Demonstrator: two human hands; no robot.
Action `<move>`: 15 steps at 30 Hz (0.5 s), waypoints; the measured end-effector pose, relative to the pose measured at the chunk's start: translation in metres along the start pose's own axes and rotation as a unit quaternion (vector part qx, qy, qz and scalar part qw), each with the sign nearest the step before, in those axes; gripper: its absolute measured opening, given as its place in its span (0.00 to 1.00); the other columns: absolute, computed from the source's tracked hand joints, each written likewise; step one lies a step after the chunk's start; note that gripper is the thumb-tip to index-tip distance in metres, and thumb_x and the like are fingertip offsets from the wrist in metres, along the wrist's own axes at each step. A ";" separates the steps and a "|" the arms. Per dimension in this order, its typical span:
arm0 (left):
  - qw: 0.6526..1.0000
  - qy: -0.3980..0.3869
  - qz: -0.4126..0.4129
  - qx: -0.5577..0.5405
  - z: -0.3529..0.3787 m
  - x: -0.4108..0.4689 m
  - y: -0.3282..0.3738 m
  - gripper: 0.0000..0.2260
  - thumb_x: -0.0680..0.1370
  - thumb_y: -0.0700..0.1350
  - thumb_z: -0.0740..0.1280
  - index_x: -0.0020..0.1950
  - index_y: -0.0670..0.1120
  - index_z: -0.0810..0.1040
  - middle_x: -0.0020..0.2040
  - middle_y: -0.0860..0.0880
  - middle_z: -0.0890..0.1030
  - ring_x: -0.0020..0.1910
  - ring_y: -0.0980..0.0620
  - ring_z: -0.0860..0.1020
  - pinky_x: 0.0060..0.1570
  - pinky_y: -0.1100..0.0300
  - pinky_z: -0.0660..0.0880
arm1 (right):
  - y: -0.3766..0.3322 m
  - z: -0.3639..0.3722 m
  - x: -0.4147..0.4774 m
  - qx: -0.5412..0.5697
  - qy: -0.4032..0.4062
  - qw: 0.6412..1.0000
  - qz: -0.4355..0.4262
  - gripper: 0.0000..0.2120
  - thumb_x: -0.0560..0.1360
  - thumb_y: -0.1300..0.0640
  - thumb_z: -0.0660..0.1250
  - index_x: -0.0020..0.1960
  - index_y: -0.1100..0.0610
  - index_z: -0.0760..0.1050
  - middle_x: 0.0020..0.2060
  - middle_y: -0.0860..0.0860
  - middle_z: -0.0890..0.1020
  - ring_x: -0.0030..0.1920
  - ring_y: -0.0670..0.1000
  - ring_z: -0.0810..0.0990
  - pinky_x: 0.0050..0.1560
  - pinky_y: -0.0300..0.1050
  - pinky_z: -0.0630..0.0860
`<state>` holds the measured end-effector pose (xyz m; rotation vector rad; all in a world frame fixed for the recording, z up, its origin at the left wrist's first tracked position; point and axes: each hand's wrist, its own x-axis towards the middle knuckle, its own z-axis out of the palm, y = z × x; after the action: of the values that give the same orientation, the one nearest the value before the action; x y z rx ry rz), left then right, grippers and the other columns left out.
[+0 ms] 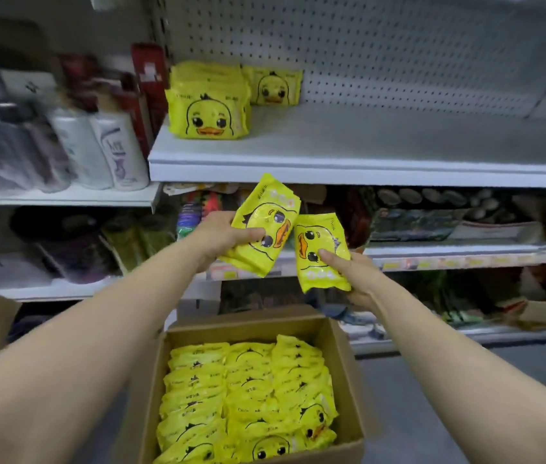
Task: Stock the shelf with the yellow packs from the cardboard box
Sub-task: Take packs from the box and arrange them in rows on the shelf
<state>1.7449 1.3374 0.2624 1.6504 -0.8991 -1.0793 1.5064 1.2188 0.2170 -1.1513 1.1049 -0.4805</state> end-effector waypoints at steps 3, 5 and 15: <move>0.999 0.030 0.026 -0.019 -0.007 0.016 0.048 0.11 0.71 0.43 0.76 0.51 0.45 0.82 0.49 0.43 0.86 0.49 0.41 0.84 0.55 0.42 0.79 | -0.046 -0.008 0.005 0.043 -0.003 0.997 -0.056 0.15 0.74 0.61 0.73 0.59 0.64 0.79 0.50 0.59 0.86 0.44 0.57 0.86 0.45 0.52 0.83; 0.998 0.045 0.044 -0.008 -0.012 0.029 0.079 0.10 0.71 0.43 0.76 0.50 0.46 0.82 0.48 0.44 0.86 0.49 0.42 0.84 0.54 0.44 0.80 | -0.075 -0.017 0.012 0.054 -0.018 0.995 -0.080 0.13 0.75 0.62 0.72 0.58 0.64 0.79 0.49 0.60 0.86 0.44 0.58 0.86 0.43 0.54 0.84; 0.971 0.074 0.049 0.223 -0.011 0.136 0.186 0.20 0.70 0.47 0.78 0.59 0.46 0.78 0.50 0.50 0.82 0.47 0.52 0.80 0.49 0.61 0.74 | -0.194 -0.072 0.089 0.016 -0.041 0.989 -0.140 0.20 0.69 0.64 0.75 0.60 0.63 0.78 0.50 0.60 0.86 0.46 0.59 0.86 0.41 0.54 0.83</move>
<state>1.7862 1.1632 0.4079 1.9977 -1.1686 -0.7053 1.5227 1.0395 0.3518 -1.2941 0.8644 -0.6605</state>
